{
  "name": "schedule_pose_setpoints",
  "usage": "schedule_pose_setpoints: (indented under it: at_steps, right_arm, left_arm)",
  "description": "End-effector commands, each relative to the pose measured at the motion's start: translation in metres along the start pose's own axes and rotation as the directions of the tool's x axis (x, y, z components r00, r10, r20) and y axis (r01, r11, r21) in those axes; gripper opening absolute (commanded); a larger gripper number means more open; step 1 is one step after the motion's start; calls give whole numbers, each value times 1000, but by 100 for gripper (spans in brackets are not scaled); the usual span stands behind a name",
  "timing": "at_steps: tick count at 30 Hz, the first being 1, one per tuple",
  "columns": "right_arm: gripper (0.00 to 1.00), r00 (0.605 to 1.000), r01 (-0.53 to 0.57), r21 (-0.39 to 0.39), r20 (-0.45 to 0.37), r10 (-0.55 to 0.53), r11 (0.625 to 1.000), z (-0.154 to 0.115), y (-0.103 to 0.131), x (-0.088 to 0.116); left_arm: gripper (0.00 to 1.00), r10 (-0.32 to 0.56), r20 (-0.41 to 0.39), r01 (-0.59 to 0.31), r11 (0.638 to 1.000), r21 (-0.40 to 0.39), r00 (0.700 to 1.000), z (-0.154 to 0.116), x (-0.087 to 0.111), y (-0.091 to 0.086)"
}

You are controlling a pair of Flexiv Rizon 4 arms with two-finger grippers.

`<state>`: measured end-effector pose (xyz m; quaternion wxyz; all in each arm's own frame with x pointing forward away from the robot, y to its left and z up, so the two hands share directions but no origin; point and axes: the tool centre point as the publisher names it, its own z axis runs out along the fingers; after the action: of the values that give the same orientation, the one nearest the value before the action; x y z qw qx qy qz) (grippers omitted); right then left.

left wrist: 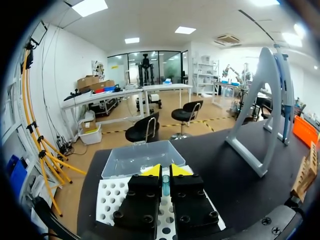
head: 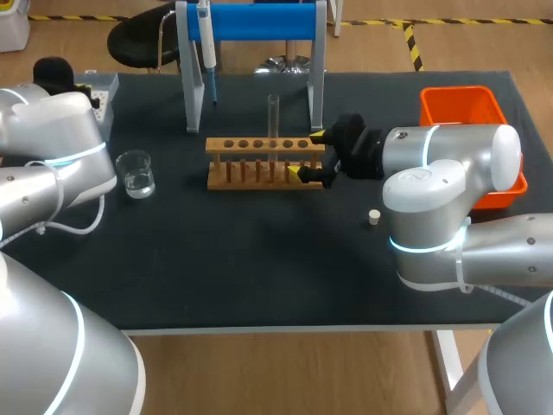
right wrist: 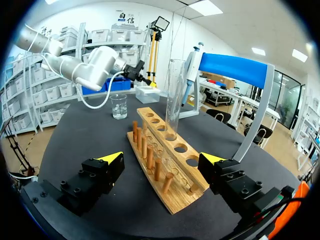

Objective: Invert the test tube, pick up the pipette, mount the tip to pipette, aspirate from beaker and dispense into the tube, eject the tip, return the pipette, and cap with the stopper.

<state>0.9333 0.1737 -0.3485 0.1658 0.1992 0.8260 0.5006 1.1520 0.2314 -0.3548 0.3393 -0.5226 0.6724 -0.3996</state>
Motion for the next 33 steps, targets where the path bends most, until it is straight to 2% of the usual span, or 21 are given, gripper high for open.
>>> schedule_pose_setpoints:
  at_steps: [1, 33]
  right_arm:
    - [100, 1000, 0, 0, 1, 0, 1000, 0, 0, 0]
    - [100, 1000, 0, 0, 1, 0, 1000, 0, 0, 0]
  left_arm:
    - [0, 5, 4, -5, 1000, 1, 1000, -2, 2, -3]
    - [0, 84, 43, -85, 996, 31, 996, -21, 3, -42]
